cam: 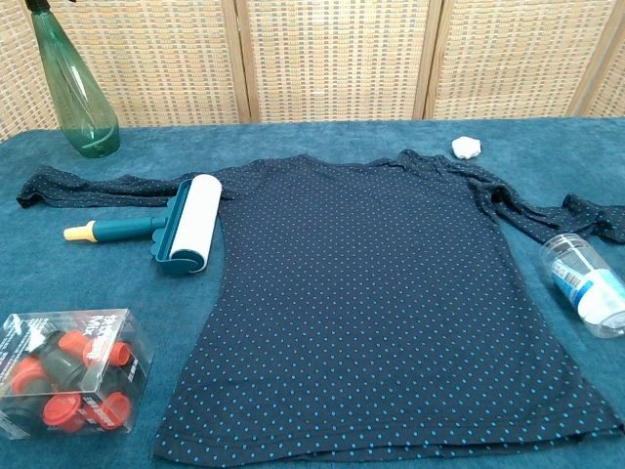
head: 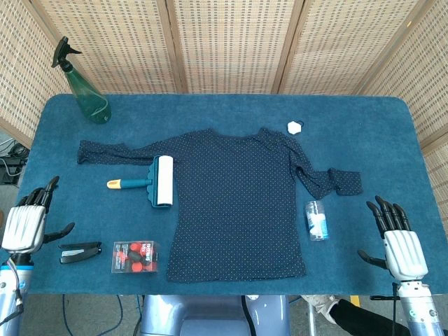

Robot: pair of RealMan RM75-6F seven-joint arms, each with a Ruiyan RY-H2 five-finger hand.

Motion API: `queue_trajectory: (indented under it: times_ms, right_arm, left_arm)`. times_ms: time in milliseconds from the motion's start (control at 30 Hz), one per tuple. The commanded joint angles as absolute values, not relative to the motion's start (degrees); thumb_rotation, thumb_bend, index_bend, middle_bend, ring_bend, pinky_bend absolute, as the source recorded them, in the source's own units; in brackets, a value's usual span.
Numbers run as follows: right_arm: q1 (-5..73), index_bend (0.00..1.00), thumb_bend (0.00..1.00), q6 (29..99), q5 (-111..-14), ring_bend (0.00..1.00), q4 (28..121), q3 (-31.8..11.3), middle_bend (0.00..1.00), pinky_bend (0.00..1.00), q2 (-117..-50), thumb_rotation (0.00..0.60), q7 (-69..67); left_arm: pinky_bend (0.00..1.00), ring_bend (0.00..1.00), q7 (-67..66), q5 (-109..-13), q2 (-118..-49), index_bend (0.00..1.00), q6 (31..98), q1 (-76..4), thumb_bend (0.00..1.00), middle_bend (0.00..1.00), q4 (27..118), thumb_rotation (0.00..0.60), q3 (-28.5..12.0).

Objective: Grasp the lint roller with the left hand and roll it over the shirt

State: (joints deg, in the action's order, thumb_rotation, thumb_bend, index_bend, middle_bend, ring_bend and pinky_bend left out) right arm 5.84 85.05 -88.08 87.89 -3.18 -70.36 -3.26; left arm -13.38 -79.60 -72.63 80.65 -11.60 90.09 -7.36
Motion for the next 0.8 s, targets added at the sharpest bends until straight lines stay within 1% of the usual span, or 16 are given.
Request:
queue_trajectory:
  times_ms: [33, 133, 233, 300, 467, 633, 667, 767, 800]
  right_arm:
    - [5.9, 0.02, 0.09, 84.9, -87.9, 0.0, 87.8, -3.2, 0.0, 0.0, -70.4, 0.6, -3.3]
    - [6.0, 0.03, 0.09, 84.4, -87.6, 0.0, 87.6, -3.2, 0.0, 0.0, -70.6, 0.6, -3.4]
    - [6.2, 0.03, 0.09, 83.9, -87.2, 0.0, 87.3, -3.3, 0.0, 0.0, -70.7, 0.6, -3.4]
    - [6.2, 0.03, 0.09, 83.6, -86.9, 0.0, 87.0, -3.4, 0.0, 0.0, -70.8, 0.6, -3.4]
    - [6.4, 0.03, 0.09, 83.0, -86.2, 0.0, 86.3, -3.6, 0.0, 0.0, -71.1, 0.6, -3.5]
    - [6.7, 0.03, 0.09, 82.1, -85.0, 0.0, 85.4, -4.1, 0.0, 0.0, -71.4, 0.6, -3.7]
    - [6.7, 0.03, 0.09, 82.1, -84.9, 0.0, 85.3, -4.1, 0.0, 0.0, -71.4, 0.6, -3.7]
    - [6.8, 0.03, 0.09, 81.5, -83.8, 0.0, 84.5, -4.5, 0.0, 0.0, -71.6, 0.6, -4.0]
    - [6.9, 0.03, 0.09, 81.4, -83.7, 0.0, 84.4, -4.5, 0.0, 0.0, -71.6, 0.6, -4.1]
  left_arm:
    - [0.58, 0.6, -13.7, -77.8, -71.8, 0.11, 76.9, -14.5, 0.22, 0.73, 89.8, 0.6, -9.3]
    - [0.64, 0.7, -13.1, -75.6, -70.2, 0.24, 72.1, -17.1, 0.23, 0.85, 90.9, 0.6, -10.5]
    - [0.65, 0.74, -13.4, -73.0, -69.1, 0.33, 67.5, -19.8, 0.24, 0.89, 91.2, 0.6, -11.8]
    - [0.66, 0.75, -14.4, -71.2, -69.1, 0.38, 64.7, -21.7, 0.24, 0.91, 90.6, 0.6, -12.4]
    - [0.66, 0.75, -18.1, -66.8, -70.3, 0.41, 59.4, -25.9, 0.24, 0.91, 88.3, 0.6, -13.4]
    - [0.66, 0.75, -21.3, -60.3, -72.7, 0.41, 52.3, -31.4, 0.25, 0.91, 83.6, 0.6, -14.4]
    - [0.66, 0.75, -21.8, -59.6, -73.1, 0.41, 51.7, -31.9, 0.26, 0.91, 83.0, 0.6, -14.4]
    - [0.66, 0.75, -25.8, -55.8, -76.5, 0.4, 46.4, -36.4, 0.3, 0.91, 78.1, 0.6, -13.5]
    - [0.66, 0.75, -26.3, -55.2, -77.0, 0.4, 46.1, -36.9, 0.3, 0.91, 77.4, 0.6, -13.4]
